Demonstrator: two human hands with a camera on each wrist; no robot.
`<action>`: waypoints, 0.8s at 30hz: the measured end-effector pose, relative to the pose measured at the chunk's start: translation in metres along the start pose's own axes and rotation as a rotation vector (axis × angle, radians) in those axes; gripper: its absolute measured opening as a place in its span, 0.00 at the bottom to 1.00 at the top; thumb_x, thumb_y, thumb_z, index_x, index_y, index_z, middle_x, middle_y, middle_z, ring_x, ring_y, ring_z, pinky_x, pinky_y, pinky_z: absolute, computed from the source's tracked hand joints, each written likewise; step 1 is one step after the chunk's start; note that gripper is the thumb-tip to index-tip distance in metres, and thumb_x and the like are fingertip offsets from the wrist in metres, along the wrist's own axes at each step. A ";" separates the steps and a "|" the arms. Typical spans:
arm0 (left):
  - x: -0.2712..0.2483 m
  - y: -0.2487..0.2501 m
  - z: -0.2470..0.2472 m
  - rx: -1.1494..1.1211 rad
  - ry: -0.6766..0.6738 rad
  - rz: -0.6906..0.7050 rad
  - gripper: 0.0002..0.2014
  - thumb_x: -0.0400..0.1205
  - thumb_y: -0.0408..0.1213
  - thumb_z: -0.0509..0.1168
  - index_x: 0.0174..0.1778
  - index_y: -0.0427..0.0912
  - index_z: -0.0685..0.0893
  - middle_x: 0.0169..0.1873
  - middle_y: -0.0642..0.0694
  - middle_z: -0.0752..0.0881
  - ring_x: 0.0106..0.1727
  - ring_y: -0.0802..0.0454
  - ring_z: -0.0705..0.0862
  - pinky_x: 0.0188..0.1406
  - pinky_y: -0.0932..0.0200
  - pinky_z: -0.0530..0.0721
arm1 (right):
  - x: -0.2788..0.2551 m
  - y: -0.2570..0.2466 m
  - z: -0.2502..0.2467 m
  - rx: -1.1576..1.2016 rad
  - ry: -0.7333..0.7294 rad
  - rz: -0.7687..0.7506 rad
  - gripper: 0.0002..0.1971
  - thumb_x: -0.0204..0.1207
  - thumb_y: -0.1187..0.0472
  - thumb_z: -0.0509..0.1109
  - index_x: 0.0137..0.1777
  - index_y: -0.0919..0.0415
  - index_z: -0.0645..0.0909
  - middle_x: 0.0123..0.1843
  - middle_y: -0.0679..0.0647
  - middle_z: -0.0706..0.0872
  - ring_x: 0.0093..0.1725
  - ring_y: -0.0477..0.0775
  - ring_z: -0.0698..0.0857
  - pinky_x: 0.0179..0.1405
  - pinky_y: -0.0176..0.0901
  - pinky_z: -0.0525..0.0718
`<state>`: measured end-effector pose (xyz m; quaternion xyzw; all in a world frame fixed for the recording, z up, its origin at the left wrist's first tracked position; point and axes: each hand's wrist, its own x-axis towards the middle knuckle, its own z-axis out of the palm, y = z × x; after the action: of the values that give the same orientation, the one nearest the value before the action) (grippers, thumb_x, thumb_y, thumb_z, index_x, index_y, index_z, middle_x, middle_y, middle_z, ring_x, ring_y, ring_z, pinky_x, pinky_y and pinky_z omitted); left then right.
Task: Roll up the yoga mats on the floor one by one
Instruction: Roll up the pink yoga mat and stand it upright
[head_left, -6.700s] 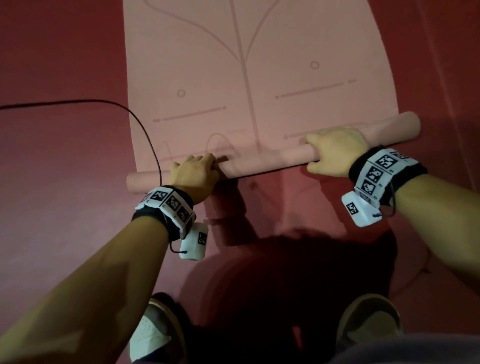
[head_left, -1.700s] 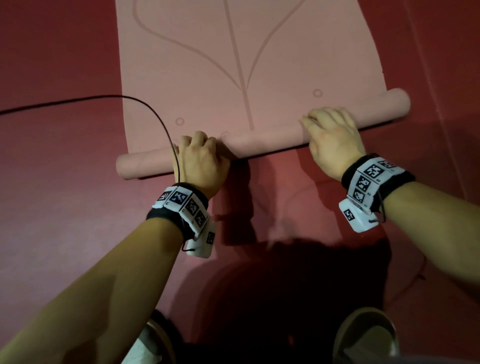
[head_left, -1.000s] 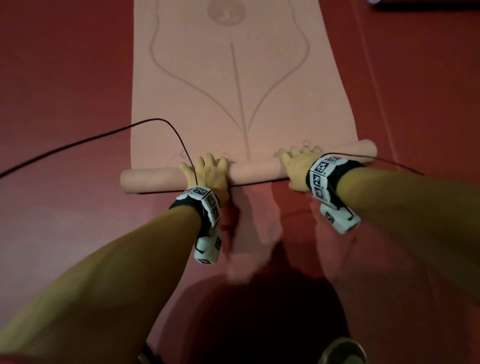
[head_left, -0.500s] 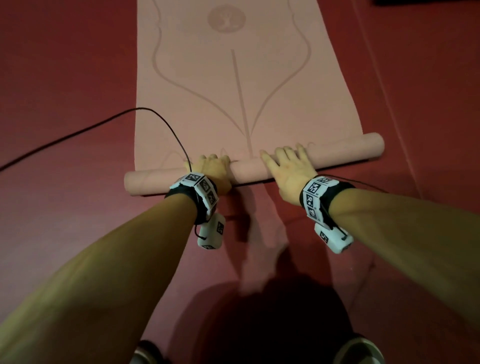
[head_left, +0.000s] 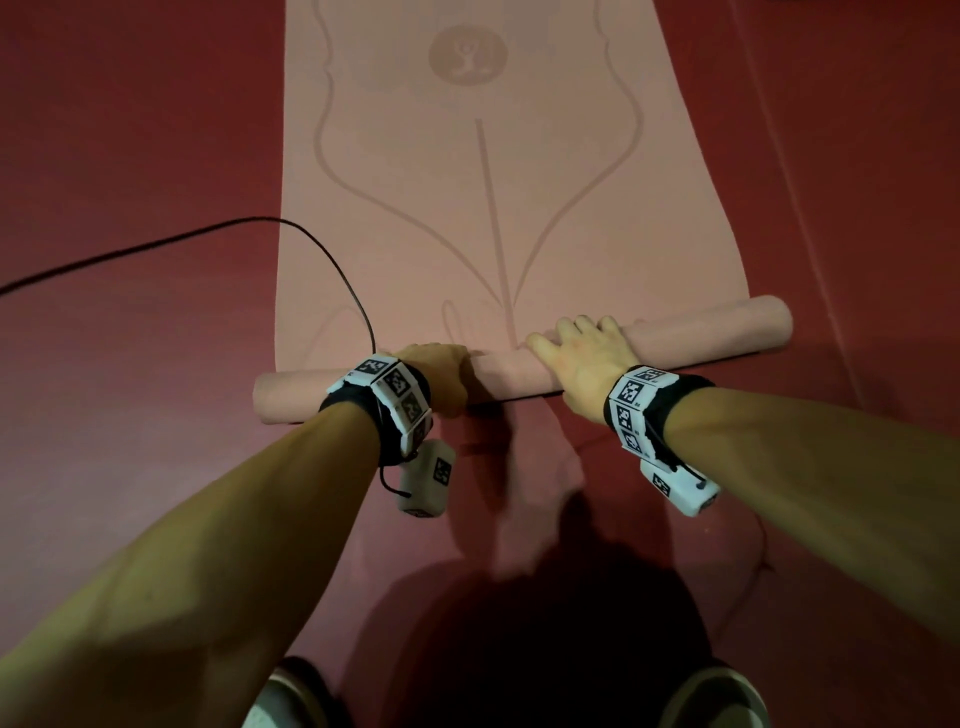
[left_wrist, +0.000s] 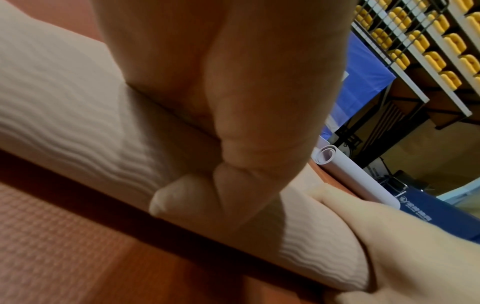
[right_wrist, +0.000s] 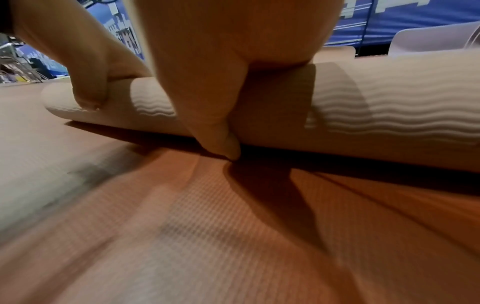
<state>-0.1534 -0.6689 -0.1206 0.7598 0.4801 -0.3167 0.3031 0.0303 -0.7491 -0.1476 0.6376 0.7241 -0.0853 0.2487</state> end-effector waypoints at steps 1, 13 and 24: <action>-0.003 0.000 0.001 -0.004 -0.004 0.006 0.22 0.75 0.31 0.70 0.66 0.48 0.80 0.52 0.47 0.84 0.55 0.44 0.84 0.47 0.54 0.78 | -0.001 -0.001 -0.001 0.004 -0.008 -0.004 0.38 0.66 0.62 0.75 0.74 0.47 0.62 0.65 0.55 0.75 0.63 0.60 0.76 0.59 0.57 0.72; -0.010 0.004 0.032 0.105 0.161 -0.128 0.29 0.74 0.41 0.71 0.70 0.52 0.68 0.66 0.43 0.70 0.69 0.40 0.70 0.68 0.35 0.73 | 0.005 0.002 -0.015 0.113 -0.191 -0.080 0.33 0.68 0.57 0.74 0.73 0.46 0.67 0.61 0.55 0.80 0.59 0.60 0.81 0.58 0.57 0.77; 0.002 0.011 0.048 0.113 0.382 -0.044 0.23 0.73 0.42 0.71 0.63 0.57 0.74 0.59 0.48 0.76 0.64 0.41 0.74 0.62 0.36 0.72 | 0.010 0.006 -0.023 0.171 -0.244 -0.090 0.29 0.64 0.52 0.76 0.65 0.48 0.71 0.56 0.52 0.82 0.50 0.58 0.84 0.53 0.55 0.84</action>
<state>-0.1516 -0.7086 -0.1494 0.8113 0.5268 -0.1998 0.1564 0.0301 -0.7288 -0.1314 0.6082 0.7066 -0.2344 0.2756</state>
